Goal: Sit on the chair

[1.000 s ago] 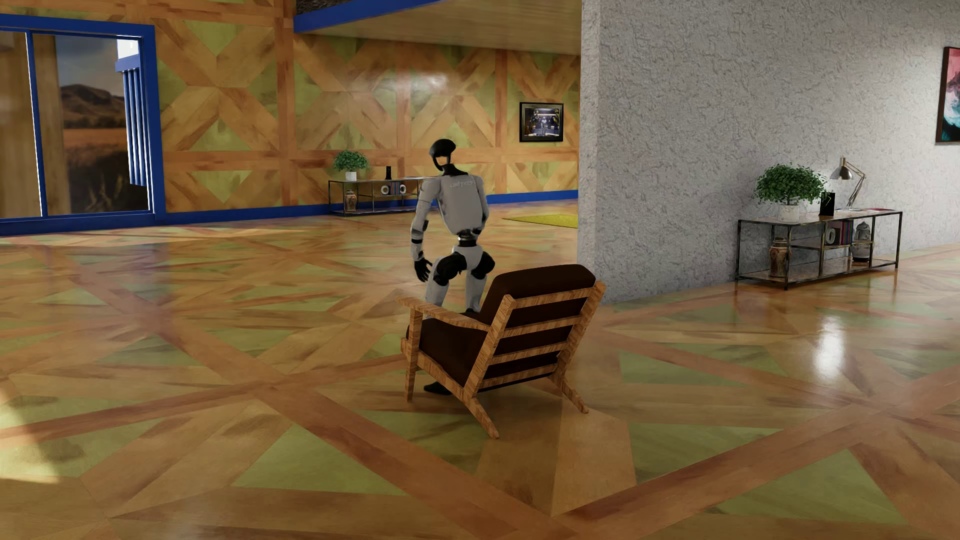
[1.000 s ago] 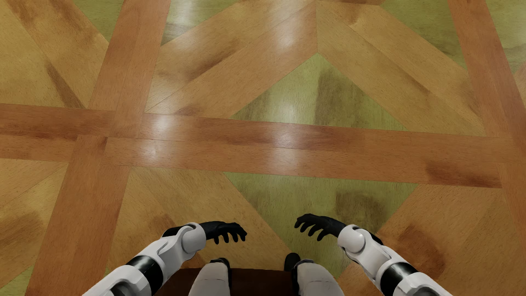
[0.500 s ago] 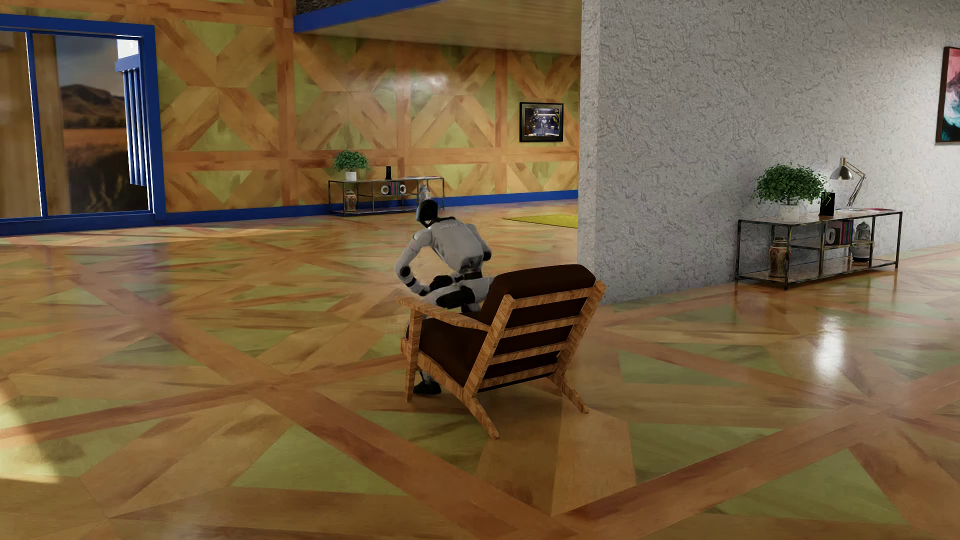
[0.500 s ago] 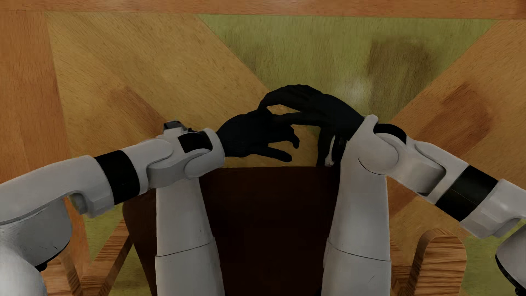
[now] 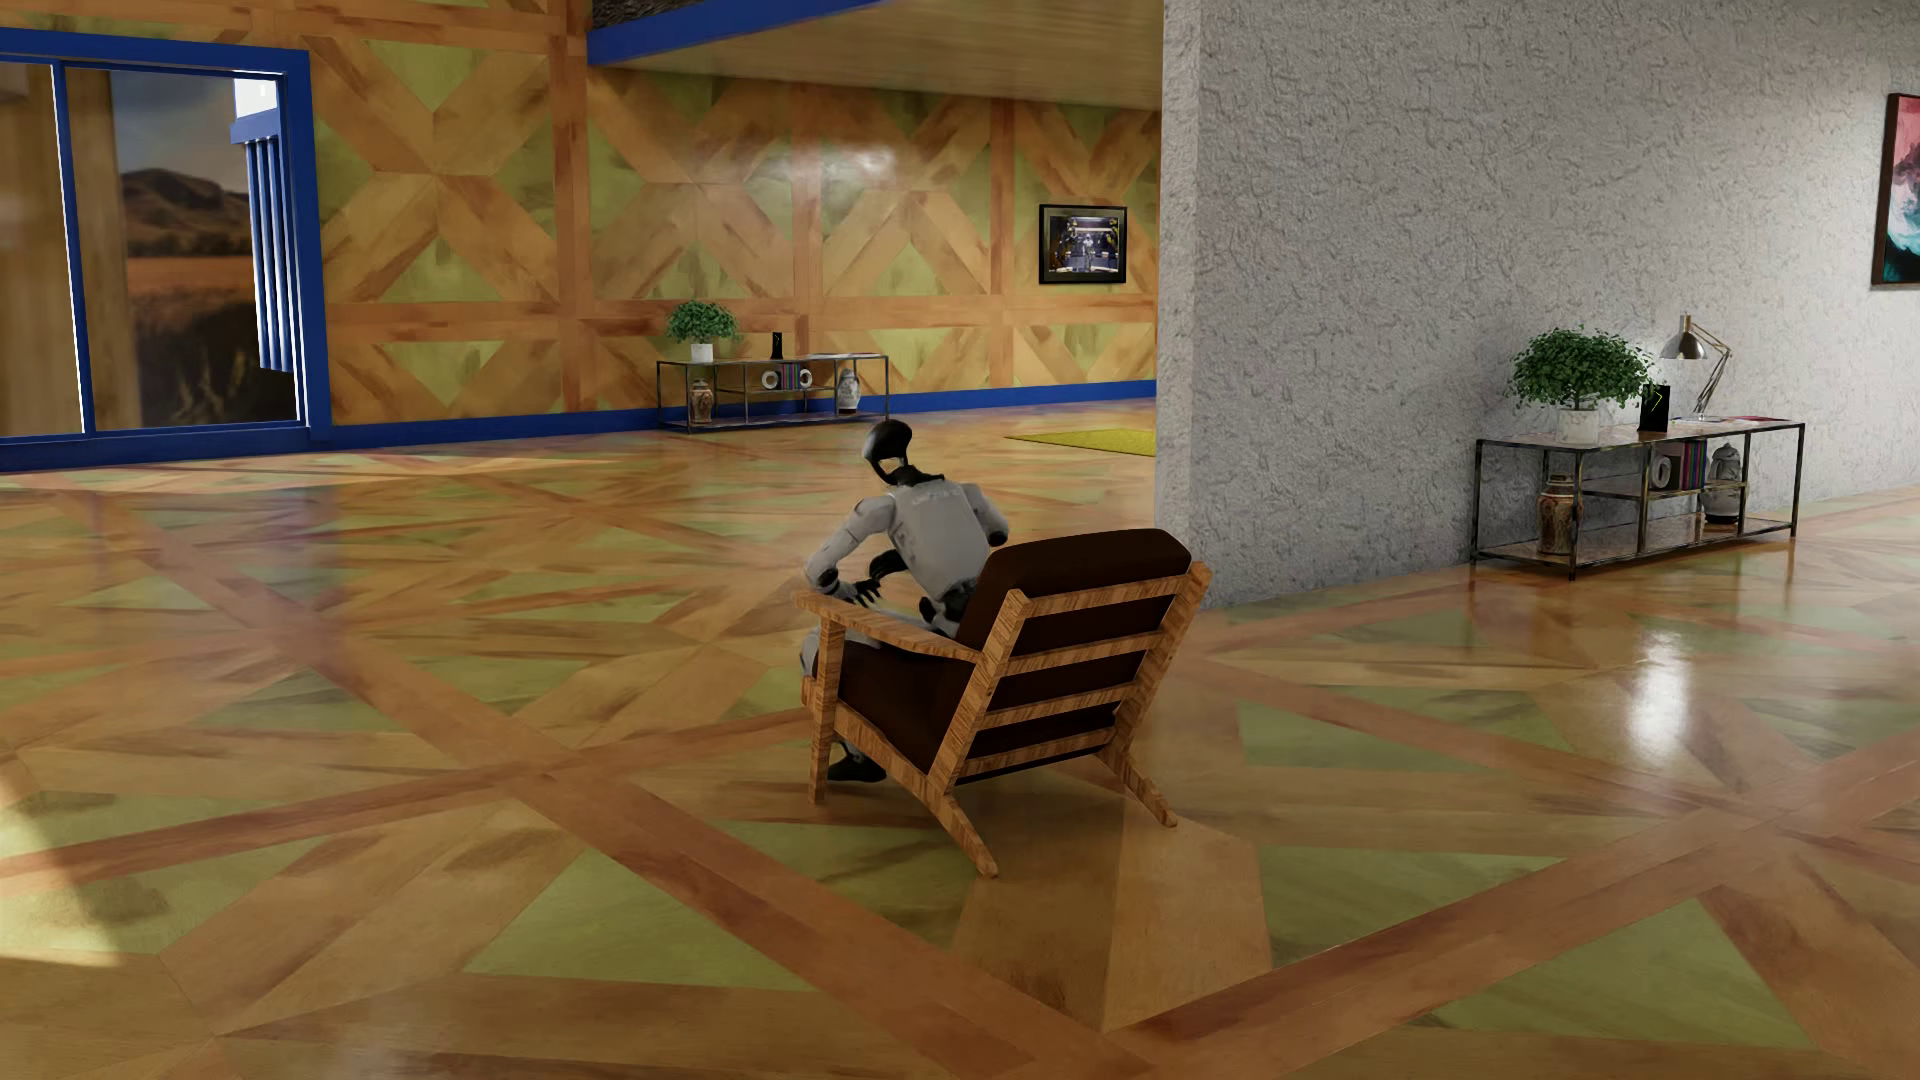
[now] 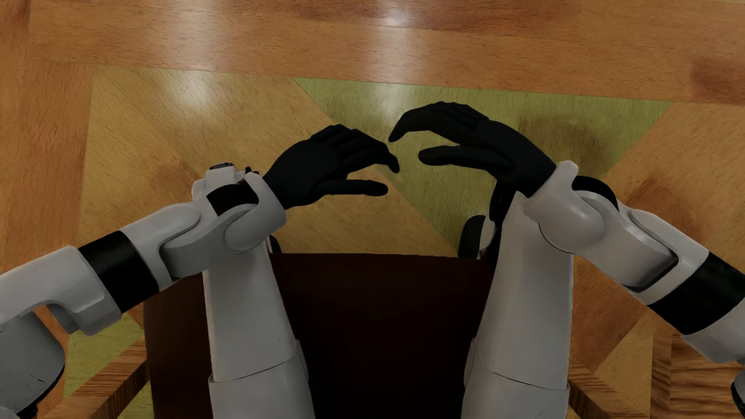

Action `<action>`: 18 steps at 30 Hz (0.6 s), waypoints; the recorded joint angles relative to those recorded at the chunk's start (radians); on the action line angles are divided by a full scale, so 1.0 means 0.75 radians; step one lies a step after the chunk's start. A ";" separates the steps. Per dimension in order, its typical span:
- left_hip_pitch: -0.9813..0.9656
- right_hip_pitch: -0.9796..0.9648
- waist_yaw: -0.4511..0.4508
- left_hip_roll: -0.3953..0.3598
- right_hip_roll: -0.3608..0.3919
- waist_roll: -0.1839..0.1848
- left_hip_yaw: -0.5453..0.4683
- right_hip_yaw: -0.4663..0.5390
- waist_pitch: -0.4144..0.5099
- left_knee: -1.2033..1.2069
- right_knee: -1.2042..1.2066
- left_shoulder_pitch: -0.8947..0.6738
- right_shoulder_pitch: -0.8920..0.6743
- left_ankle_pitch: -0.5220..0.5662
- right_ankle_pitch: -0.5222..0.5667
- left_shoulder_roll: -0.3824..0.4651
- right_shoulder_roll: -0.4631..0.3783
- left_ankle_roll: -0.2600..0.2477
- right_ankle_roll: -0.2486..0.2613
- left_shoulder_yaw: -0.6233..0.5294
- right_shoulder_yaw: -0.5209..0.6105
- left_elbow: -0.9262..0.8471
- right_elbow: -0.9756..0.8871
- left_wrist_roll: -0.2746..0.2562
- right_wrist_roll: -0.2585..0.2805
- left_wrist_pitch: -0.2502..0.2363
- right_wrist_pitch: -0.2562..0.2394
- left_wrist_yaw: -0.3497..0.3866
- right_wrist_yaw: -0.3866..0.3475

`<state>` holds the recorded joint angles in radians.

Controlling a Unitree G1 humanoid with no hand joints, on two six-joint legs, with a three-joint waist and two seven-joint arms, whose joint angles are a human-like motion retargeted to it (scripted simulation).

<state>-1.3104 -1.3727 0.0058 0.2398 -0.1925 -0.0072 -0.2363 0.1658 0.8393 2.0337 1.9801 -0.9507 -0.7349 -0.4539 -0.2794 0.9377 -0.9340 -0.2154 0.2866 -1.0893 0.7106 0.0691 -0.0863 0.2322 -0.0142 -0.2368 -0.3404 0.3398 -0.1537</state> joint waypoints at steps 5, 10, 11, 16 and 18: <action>0.199 0.219 0.009 -0.012 -0.015 0.025 0.020 -0.021 -0.084 -0.035 -0.043 0.419 0.334 0.077 0.071 -0.354 0.261 0.031 -0.021 0.451 -0.272 0.367 0.266 0.052 -0.120 0.037 0.054 -0.129 0.121; 0.345 0.337 0.009 -0.047 -0.002 0.017 0.046 -0.026 -0.180 -0.064 -0.060 0.718 0.604 0.102 0.098 -0.683 0.564 0.072 -0.072 0.793 -0.506 0.653 0.574 -0.209 -0.013 0.153 0.145 0.044 -0.099; 0.376 0.359 0.006 -0.051 0.004 0.009 0.053 -0.028 -0.199 -0.065 -0.055 0.758 0.636 0.096 0.089 -0.709 0.616 0.081 -0.091 0.830 -0.528 0.725 0.664 -0.274 0.056 0.172 0.158 0.017 -0.120; 0.449 0.396 -0.001 -0.086 0.032 -0.011 0.061 -0.026 -0.308 -0.062 -0.028 0.914 0.702 0.098 0.069 -0.669 0.701 0.108 -0.144 0.897 -0.562 1.220 1.245 -0.218 0.040 0.286 0.308 -0.439 0.170; 0.462 0.397 -0.007 -0.099 0.043 -0.009 0.059 -0.027 -0.332 -0.064 -0.025 1.013 0.726 0.099 0.071 -0.673 0.707 0.114 -0.158 0.925 -0.524 1.334 1.423 -0.075 -0.137 0.268 0.312 -0.595 0.379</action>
